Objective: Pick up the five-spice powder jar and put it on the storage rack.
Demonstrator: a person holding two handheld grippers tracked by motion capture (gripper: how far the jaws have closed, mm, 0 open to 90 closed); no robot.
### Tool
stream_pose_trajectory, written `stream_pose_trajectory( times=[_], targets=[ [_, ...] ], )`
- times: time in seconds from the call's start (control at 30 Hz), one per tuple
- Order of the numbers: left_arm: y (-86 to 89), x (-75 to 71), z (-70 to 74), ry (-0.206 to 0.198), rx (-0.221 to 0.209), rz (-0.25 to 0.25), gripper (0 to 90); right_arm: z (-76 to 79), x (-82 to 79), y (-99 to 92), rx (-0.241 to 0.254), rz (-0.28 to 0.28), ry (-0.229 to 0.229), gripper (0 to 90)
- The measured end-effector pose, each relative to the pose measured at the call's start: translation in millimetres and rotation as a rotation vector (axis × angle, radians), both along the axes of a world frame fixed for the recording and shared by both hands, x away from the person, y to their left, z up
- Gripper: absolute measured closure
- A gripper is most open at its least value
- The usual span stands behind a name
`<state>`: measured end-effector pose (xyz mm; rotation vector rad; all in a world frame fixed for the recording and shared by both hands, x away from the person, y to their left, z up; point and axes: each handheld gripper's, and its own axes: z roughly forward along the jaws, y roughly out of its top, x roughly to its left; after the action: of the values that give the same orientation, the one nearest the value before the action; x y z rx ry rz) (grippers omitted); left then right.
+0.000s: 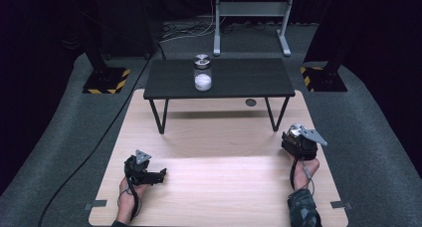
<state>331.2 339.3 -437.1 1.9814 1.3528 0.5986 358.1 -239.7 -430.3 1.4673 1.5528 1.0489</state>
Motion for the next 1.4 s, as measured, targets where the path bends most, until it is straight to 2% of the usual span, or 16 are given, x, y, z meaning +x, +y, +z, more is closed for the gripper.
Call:
stream_pose_trajectory(
  times=[0.4,0.93,1.4],
  targets=[
    [-0.2,-0.2,-0.1,-0.001,0.000,0.001,0.8,22.1,-4.7,1.0,-0.011,0.024,-0.024,29.3],
    [-0.1,0.0,0.1,0.001,0.000,0.001,0.8,58.1,-11.2,4.8,-0.051,0.071,-0.068,29.2],
    [0.0,0.1,0.1,0.001,0.000,0.000,0.8,84.7,-8.1,11.1,-0.084,0.120,-0.082,29.2]
  ],
)
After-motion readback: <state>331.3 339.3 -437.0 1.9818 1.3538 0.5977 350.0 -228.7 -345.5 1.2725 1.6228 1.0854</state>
